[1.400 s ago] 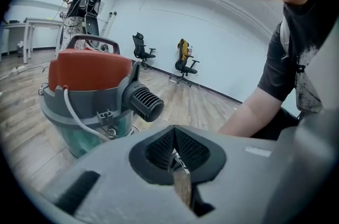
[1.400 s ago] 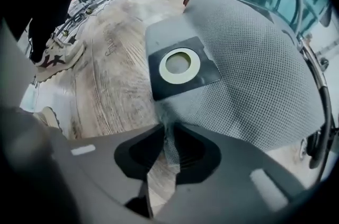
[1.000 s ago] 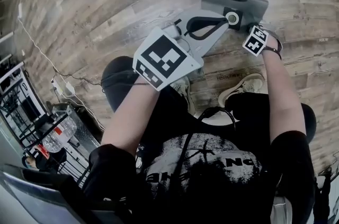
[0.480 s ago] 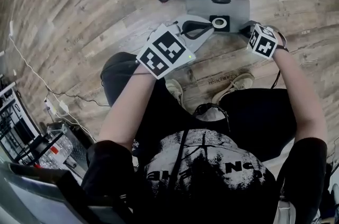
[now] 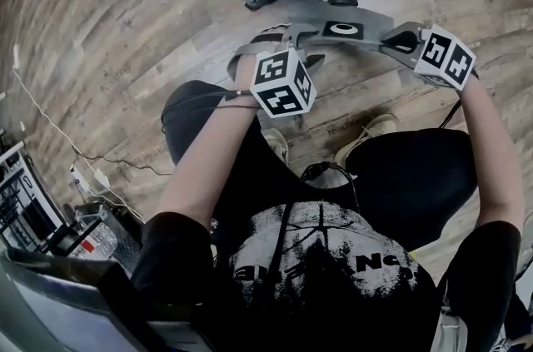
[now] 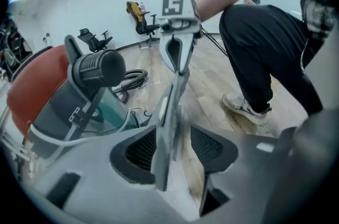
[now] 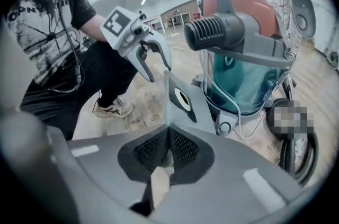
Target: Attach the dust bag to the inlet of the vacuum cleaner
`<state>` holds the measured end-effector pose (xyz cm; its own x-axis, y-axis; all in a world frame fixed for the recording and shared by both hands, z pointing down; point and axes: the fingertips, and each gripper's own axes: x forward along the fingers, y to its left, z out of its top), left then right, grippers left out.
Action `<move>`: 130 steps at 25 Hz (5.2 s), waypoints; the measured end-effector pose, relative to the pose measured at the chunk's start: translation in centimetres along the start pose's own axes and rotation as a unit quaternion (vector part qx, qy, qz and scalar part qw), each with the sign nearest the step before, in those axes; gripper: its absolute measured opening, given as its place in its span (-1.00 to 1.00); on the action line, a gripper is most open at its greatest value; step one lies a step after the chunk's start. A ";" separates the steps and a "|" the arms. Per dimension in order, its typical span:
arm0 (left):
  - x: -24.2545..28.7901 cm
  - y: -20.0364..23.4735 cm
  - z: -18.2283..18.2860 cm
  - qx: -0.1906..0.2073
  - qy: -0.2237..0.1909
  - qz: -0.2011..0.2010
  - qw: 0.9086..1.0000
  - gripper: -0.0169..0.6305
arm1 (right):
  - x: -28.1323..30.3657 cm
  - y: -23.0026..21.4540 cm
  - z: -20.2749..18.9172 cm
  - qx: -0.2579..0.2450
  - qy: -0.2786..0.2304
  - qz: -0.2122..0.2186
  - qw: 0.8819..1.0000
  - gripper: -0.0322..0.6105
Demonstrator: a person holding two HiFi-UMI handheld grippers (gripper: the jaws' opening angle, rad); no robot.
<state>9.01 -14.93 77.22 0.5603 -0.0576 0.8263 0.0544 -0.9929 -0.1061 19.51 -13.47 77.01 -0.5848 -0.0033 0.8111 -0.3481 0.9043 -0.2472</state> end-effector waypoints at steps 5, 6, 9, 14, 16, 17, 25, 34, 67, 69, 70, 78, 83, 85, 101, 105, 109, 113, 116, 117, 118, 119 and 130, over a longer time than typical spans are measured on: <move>1.2 0.0 0.4 0.036 0.002 0.016 0.999 -0.37 | -1.5 2.3 0.7 -0.014 -0.019 0.015 1.000 -0.89; 1.3 0.2 0.5 0.040 0.001 0.022 0.999 -0.37 | -1.6 2.8 0.7 -0.016 -0.022 0.018 0.999 -0.89; 1.5 0.5 1.3 0.060 -0.004 0.038 0.997 -0.37 | -1.9 3.7 0.9 -0.022 -0.023 0.023 0.999 -0.89; 1.8 0.1 1.5 0.097 0.005 0.042 0.994 -0.44 | -1.5 5.3 1.5 -0.038 -0.026 0.038 0.998 -0.89; 1.6 -0.1 1.6 0.115 0.008 0.047 0.992 -0.75 | -1.7 5.2 1.8 -0.037 -0.029 0.029 0.998 -0.89; 1.3 -0.3 1.7 0.122 0.008 0.049 0.991 -0.79 | -1.9 5.1 1.8 -0.035 -0.031 0.023 0.999 -0.89; -0.3 -0.1 2.9 0.072 0.004 0.024 0.997 -0.86 | -4.2 1.8 2.2 -0.058 -0.013 -0.076 0.995 -0.73; -3.7 2.4 4.7 0.020 -0.013 0.022 0.999 -0.86 | -10.9 1.9 8.1 -0.134 -0.005 -0.110 0.985 -0.14; -7.1 6.7 7.7 0.003 -0.047 0.063 0.997 -0.85 | -5.9 -1.6 12.3 -0.170 0.061 -0.217 0.959 -0.79; -6.9 7.0 7.5 0.002 -0.041 0.066 0.997 -0.85 | -5.7 -1.9 12.4 -0.173 0.057 -0.220 0.958 -0.79; -6.9 7.1 7.5 0.001 -0.038 0.066 0.997 -0.84 | -5.7 -2.0 12.4 -0.175 0.056 -0.220 0.958 -0.79; -7.3 7.5 8.2 0.018 0.008 0.080 0.997 -0.82 | -5.5 -2.2 11.9 -0.160 0.036 -0.198 0.966 -0.78; -7.3 8.1 7.4 0.021 0.020 0.090 0.996 -0.81 | -4.5 -2.7 12.2 -0.156 0.037 -0.192 0.968 -0.79; -7.0 8.3 6.9 0.022 0.019 0.096 0.995 -0.80 | -4.5 -2.6 12.4 -0.171 0.050 -0.200 0.963 -0.79; -6.5 8.6 7.5 -0.031 -0.040 0.094 0.994 -0.83 | -5.6 -3.8 12.7 -0.191 0.071 -0.201 0.958 -0.76; -6.1 8.8 9.3 0.007 -0.017 0.094 0.995 -0.81 | -5.0 -4.8 10.9 -0.143 0.049 -0.185 0.971 -0.77; -6.2 9.4 8.8 -0.003 -0.024 0.093 0.995 -0.80 | -4.9 -4.9 11.4 -0.150 0.049 -0.187 0.970 -0.77; -5.9 9.4 7.1 -0.037 -0.032 0.094 0.994 -0.82 | -5.4 -4.3 12.9 -0.184 0.052 -0.193 0.962 -0.77; -5.5 9.6 6.0 -0.054 -0.021 0.094 0.994 -0.82 | -5.5 -3.9 14.3 -0.207 0.054 -0.198 0.957 -0.77; -5.4 9.7 5.6 -0.055 -0.012 0.095 0.994 -0.82 | -5.4 -3.8 14.7 -0.215 0.059 -0.200 0.954 -0.77; -5.2 9.7 5.4 -0.054 -0.004 0.096 0.994 -0.82 | -5.3 -3.7 15.0 -0.222 0.064 -0.201 0.952 -0.77; -5.1 9.6 5.2 -0.053 0.002 0.097 0.994 -0.82 | -5.3 -3.5 15.2 -0.226 0.067 -0.201 0.951 -0.77; -6.6 9.7 8.7 -0.019 -0.014 0.102 0.994 -0.82 | -5.3 -5.0 12.3 -0.150 0.048 -0.193 0.969 -0.78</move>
<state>13.04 -23.31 65.97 0.5800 -0.2562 0.7732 -0.0934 -0.9639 -0.2494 15.35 -23.22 67.49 -0.3784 -0.3394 0.8612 -0.2908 0.9268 0.2375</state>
